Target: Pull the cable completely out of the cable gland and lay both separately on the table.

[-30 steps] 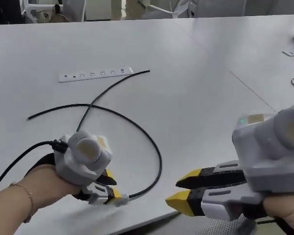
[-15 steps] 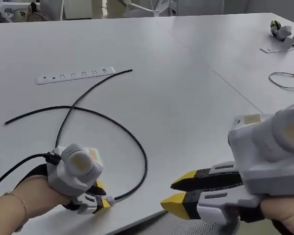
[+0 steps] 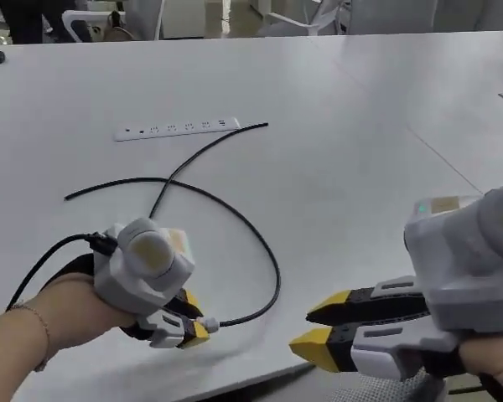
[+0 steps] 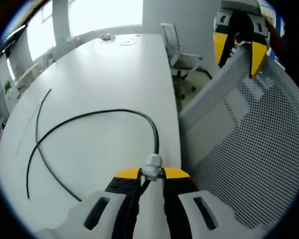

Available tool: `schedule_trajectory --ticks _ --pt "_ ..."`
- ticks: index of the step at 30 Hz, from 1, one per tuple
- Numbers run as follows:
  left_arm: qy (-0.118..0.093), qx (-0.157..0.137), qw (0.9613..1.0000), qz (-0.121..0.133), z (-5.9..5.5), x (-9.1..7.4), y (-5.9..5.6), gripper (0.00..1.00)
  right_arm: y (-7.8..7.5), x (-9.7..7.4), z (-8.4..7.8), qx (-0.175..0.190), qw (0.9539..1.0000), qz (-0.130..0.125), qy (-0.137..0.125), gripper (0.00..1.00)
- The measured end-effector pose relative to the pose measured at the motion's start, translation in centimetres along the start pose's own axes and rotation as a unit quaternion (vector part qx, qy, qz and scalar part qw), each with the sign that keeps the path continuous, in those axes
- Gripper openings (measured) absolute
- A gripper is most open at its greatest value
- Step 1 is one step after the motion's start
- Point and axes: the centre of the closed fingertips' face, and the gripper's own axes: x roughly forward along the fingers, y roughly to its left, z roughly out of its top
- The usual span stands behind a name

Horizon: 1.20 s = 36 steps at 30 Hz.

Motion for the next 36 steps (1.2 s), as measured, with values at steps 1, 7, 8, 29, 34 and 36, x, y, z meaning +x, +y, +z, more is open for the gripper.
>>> schedule_trajectory --ticks 1,7,8,29,34,36 --pt "-0.010 0.001 0.9999 0.006 0.5 -0.8 -0.2 0.18 0.1 0.3 0.2 -0.006 1.0000 0.006 0.002 0.23" --pt "-0.053 -0.001 0.9978 0.039 2.5 -5.2 -1.1 0.17 0.7 2.1 3.5 -0.028 0.9977 0.059 -0.016 0.23" --pt "-0.057 -0.002 0.9973 0.047 2.6 -6.1 -1.2 0.17 0.9 2.3 4.4 -0.024 0.9967 0.072 -0.028 0.23" --pt "-0.052 0.086 0.9872 0.124 4.8 -8.7 -5.0 0.17 4.2 3.7 5.4 -0.095 0.9446 0.302 0.085 0.26" --pt "-0.045 0.110 0.9851 0.124 5.2 -8.3 -5.3 0.17 4.5 4.1 4.7 -0.070 0.9376 0.326 0.099 0.23" --pt "-0.046 0.115 0.9845 0.124 5.4 -8.3 -5.3 0.17 4.4 4.3 4.3 -0.072 0.9378 0.322 0.109 0.23"
